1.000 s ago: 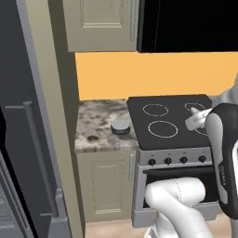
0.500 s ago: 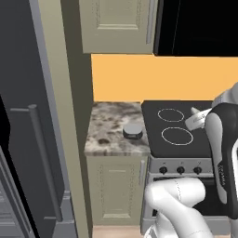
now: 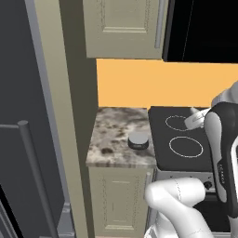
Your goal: Take the fish from the fridge and place it on the digital scale on the counter by the fridge. Wait a few seconds for a reading, then move it to the plate on the dining counter.
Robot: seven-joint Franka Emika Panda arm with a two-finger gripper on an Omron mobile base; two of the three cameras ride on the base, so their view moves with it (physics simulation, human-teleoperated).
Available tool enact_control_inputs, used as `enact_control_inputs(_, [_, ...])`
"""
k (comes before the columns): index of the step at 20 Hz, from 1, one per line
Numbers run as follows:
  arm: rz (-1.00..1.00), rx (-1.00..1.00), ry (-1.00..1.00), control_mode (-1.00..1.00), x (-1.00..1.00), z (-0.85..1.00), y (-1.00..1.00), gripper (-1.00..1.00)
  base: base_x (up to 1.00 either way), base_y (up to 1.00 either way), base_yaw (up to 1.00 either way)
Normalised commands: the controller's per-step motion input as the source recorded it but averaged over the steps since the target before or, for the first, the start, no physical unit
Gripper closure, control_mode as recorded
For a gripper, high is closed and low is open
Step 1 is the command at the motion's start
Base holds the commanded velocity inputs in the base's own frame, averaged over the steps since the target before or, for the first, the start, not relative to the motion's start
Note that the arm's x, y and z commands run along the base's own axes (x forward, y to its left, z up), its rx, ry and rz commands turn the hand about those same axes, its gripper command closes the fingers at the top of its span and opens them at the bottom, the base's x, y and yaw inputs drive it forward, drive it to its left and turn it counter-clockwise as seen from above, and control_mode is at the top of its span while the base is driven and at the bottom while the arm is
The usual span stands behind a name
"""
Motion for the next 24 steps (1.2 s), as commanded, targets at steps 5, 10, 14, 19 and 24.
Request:
enact_control_inputs(5, [0.00, 0.00, 0.00, 1.00, 0.00, 0.00, 0.00, 1.00, 0.00, 0.00, 0.00])
enact_control_inputs(10, [0.00, 0.00, 0.00, 1.00, 0.00, 0.00, 0.00, 1.00, 0.00, 0.00, 0.00])
enact_control_inputs(14, [0.00, 0.00, 0.15, -1.00, 0.07, -0.38, 0.15, 1.00, 0.00, 0.00, 0.00])
enact_control_inputs(19, [0.00, 0.00, 0.25, -1.00, 0.36, -0.92, 0.53, 1.00, 0.00, 0.00, 0.00])
enact_control_inputs(24, [0.00, -0.01, 0.17, -1.00, 0.79, -0.91, 0.37, 1.00, 0.00, 0.00, 0.00])
